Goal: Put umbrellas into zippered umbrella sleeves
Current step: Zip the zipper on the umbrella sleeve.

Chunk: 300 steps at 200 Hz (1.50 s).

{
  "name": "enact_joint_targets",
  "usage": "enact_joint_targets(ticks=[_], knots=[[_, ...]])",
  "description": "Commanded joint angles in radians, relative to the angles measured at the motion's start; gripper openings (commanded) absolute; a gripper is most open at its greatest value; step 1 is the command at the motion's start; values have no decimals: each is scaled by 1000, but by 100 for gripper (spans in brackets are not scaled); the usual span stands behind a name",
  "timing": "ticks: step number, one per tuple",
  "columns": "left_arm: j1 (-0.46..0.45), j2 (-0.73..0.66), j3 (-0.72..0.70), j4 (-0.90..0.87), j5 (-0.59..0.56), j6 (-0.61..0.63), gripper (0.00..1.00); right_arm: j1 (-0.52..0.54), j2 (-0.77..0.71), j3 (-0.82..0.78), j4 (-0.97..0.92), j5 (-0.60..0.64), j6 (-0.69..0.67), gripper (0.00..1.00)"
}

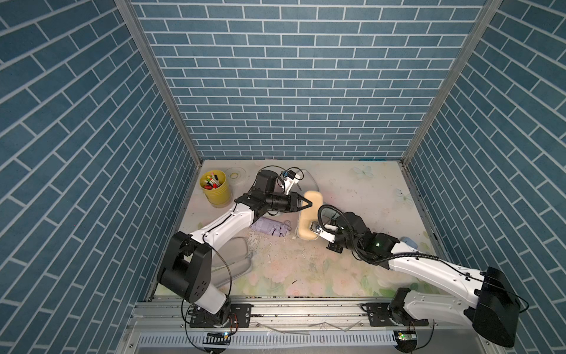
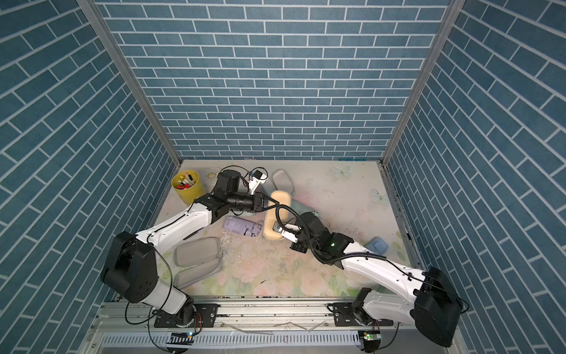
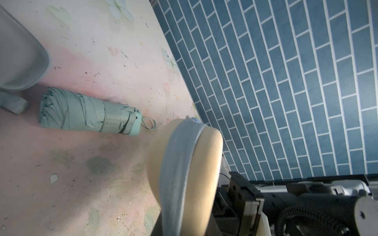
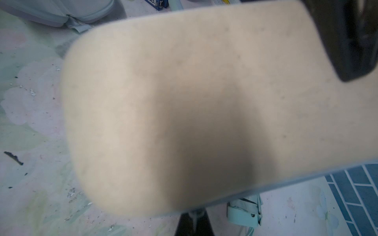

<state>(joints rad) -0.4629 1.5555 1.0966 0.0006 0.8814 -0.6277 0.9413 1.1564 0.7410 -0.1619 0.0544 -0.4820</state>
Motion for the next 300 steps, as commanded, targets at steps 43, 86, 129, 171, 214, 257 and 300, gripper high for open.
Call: enact_joint_targets(ticks=[43, 86, 129, 171, 214, 257, 300], knots=[[86, -41, -146, 411, -330, -207, 0, 70, 7, -16, 49, -190, 224, 0], [50, -46, -226, 537, -476, -280, 0, 102, 104, 19, 224, -263, 460, 0], [1, -55, -310, 629, -626, -330, 0, 107, 177, 83, 327, -266, 647, 0], [-57, -63, -378, 704, -762, -381, 0, 107, 274, 159, 372, -234, 781, 0], [-119, -86, -433, 715, -891, -408, 0, 109, 293, 125, 564, -210, 878, 0], [-169, -91, -475, 707, -980, -434, 0, 119, 280, 92, 697, -101, 919, 0], [-172, -85, -500, 767, -1041, -466, 0, 152, 314, 69, 761, -4, 1037, 0]])
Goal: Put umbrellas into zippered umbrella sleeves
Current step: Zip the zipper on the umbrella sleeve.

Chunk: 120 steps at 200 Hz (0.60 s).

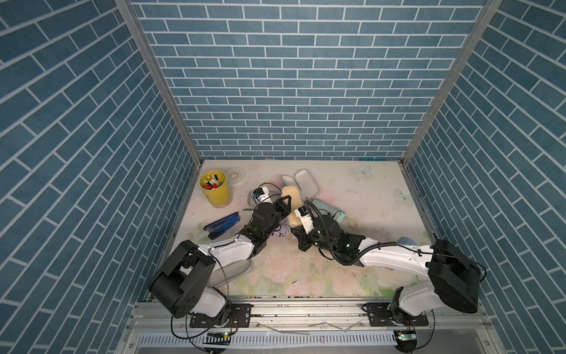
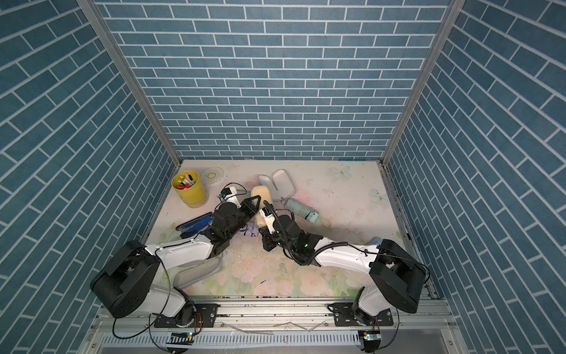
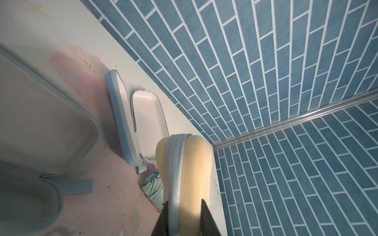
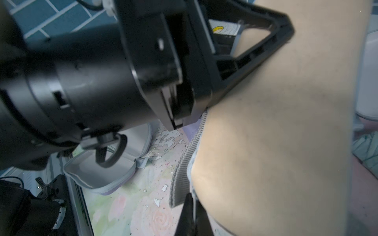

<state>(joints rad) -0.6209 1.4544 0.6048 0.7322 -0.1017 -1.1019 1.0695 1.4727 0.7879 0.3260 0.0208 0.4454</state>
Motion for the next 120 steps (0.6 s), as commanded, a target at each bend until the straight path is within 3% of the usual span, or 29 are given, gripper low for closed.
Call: enact_joint_targets(ticks=[1, 82, 115, 120], knots=[[-14, 18, -8, 37, -58, 9, 0, 24, 0, 24, 273, 29, 114, 0], [-111, 88, -33, 96, -93, -32, 0, 56, 38, 31, 463, 107, 165, 0], [-126, 106, -50, 142, -94, -50, 0, 53, 52, 76, 268, 246, 195, 0], [-122, 101, -54, 142, -95, -49, 0, 47, 46, 79, 228, 253, 203, 7]])
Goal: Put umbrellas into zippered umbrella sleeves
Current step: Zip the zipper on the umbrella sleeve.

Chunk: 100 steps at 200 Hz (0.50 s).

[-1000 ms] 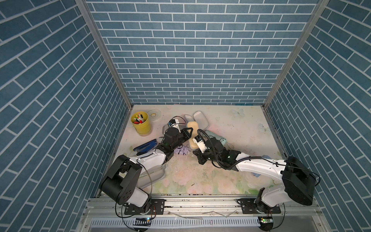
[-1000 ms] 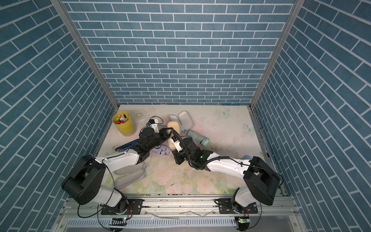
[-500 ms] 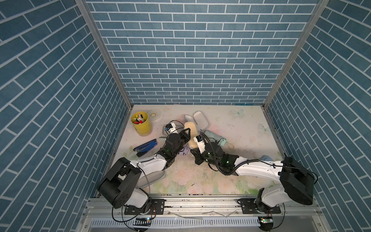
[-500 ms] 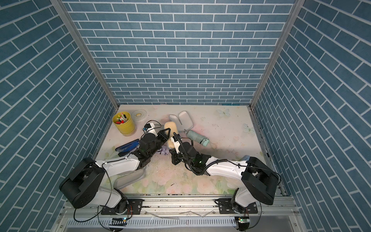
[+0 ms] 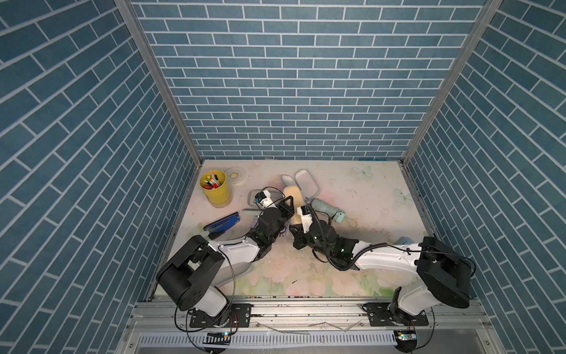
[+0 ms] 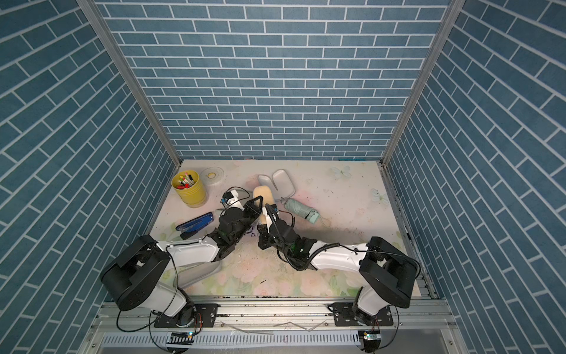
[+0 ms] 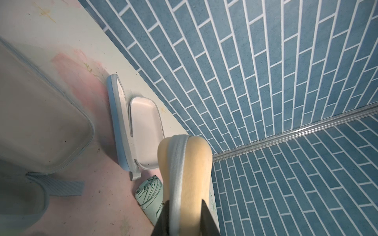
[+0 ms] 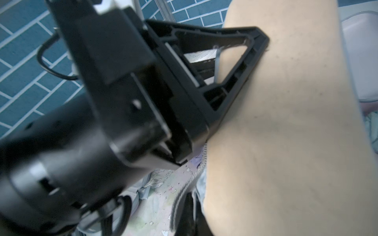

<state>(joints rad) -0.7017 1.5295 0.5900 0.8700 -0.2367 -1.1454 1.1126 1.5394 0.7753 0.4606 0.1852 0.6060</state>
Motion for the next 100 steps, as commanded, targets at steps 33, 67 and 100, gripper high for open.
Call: enact_joint_targets(ticks=[33, 67, 100], knots=[[102, -13, -21, -88, 210, 21, 0, -75, -159, 69, -260, -34, 4, 55], [147, 58, 53, -124, 427, 72, 0, -303, -305, 80, -647, -189, -20, 62], [-24, 200, 103, -68, 400, 20, 1, -521, -360, 184, -877, -195, -82, 62]])
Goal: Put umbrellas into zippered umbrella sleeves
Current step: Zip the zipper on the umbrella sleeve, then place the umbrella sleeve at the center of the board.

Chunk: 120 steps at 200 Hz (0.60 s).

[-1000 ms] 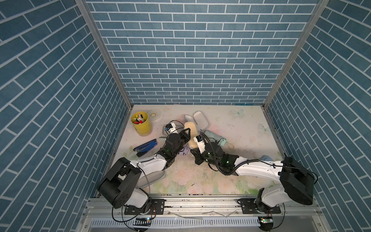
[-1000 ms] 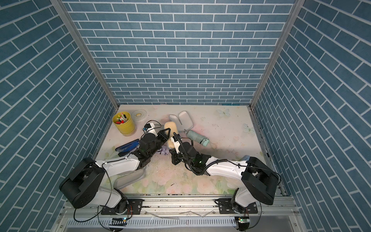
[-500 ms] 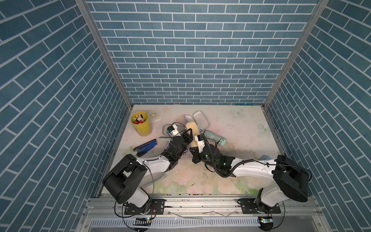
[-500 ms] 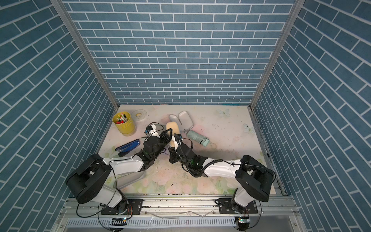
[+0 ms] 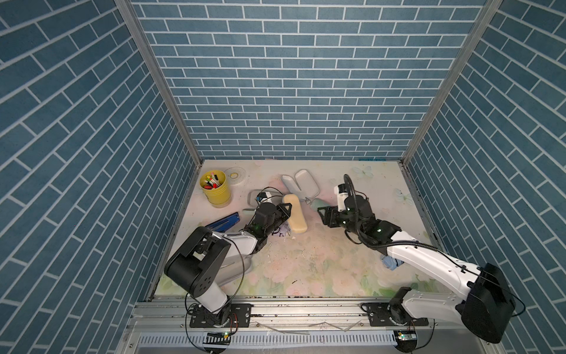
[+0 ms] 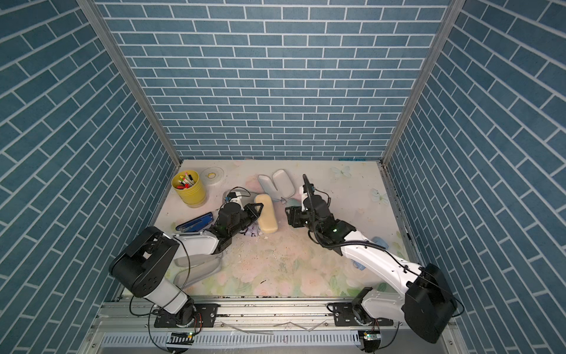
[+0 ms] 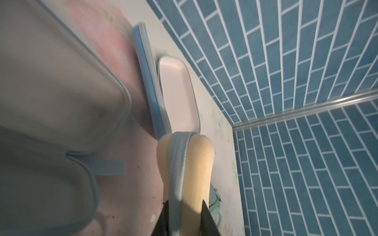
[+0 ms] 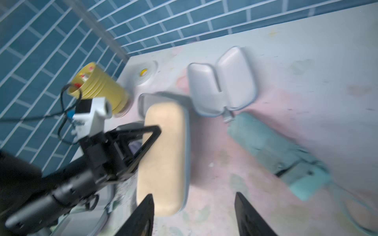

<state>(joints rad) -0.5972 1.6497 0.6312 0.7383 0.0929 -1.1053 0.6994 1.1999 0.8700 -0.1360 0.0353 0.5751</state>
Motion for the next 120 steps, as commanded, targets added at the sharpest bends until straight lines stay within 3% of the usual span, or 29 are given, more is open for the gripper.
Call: enact_joint_targets(ticks=[1, 34, 57, 76, 86, 101, 120], knots=[[-135, 86, 62, 65, 69, -22, 2, -116, -20, 93, -288, -46, -52, 62], [-319, 300, 260, 89, -2, -63, 5, -305, 34, 206, -485, -27, -51, 54], [-400, 412, 398, 50, -19, -68, 7, -368, 32, 208, -530, 37, -28, 52], [-446, 461, 475, -17, -7, -63, 15, -406, 42, 216, -613, 142, 17, 56], [-456, 471, 496, -51, 9, -61, 25, -434, 49, 216, -675, 197, 52, 61], [-459, 453, 507, -132, 29, -44, 47, -477, 37, 181, -725, 220, 94, 70], [-455, 392, 506, -282, 27, 30, 71, -517, 18, 123, -737, 204, 122, 73]])
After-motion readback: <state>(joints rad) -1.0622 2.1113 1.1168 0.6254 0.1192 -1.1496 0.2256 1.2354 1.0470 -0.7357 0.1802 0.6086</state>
